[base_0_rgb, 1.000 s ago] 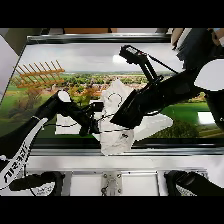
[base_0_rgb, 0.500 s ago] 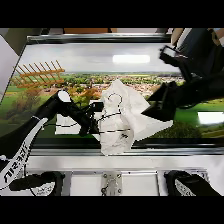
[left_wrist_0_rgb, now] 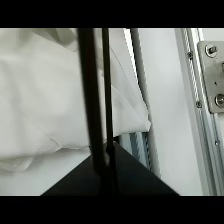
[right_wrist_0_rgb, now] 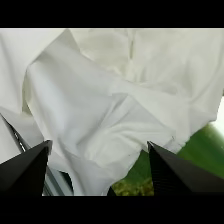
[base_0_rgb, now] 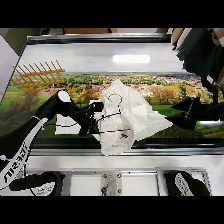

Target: Fold the clothes and pants, and hang the long-sleeved shirts on hangers.

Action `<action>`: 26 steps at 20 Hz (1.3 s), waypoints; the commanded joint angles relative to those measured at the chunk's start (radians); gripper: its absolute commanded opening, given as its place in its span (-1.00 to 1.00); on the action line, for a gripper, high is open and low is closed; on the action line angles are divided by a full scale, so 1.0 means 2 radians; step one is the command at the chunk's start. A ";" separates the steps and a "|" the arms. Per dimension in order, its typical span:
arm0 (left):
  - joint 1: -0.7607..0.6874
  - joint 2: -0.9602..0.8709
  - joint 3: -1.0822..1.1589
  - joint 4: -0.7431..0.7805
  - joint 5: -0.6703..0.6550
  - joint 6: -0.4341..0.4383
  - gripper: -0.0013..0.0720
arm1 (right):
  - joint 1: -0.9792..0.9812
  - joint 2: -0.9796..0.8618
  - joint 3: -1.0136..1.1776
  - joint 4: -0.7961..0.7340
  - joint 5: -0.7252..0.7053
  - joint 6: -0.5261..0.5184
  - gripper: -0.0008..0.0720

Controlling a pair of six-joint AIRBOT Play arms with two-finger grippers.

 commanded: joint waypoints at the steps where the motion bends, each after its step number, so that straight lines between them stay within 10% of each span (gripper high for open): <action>1: 0.000 0.000 0.000 0.000 -0.001 0.000 -0.93 | -0.023 0.002 -0.056 0.057 0.009 -0.088 0.83; 26: 0.000 0.000 0.000 0.000 -0.001 0.000 -0.93 | 0.056 -0.098 -0.117 0.115 0.007 -0.134 0.83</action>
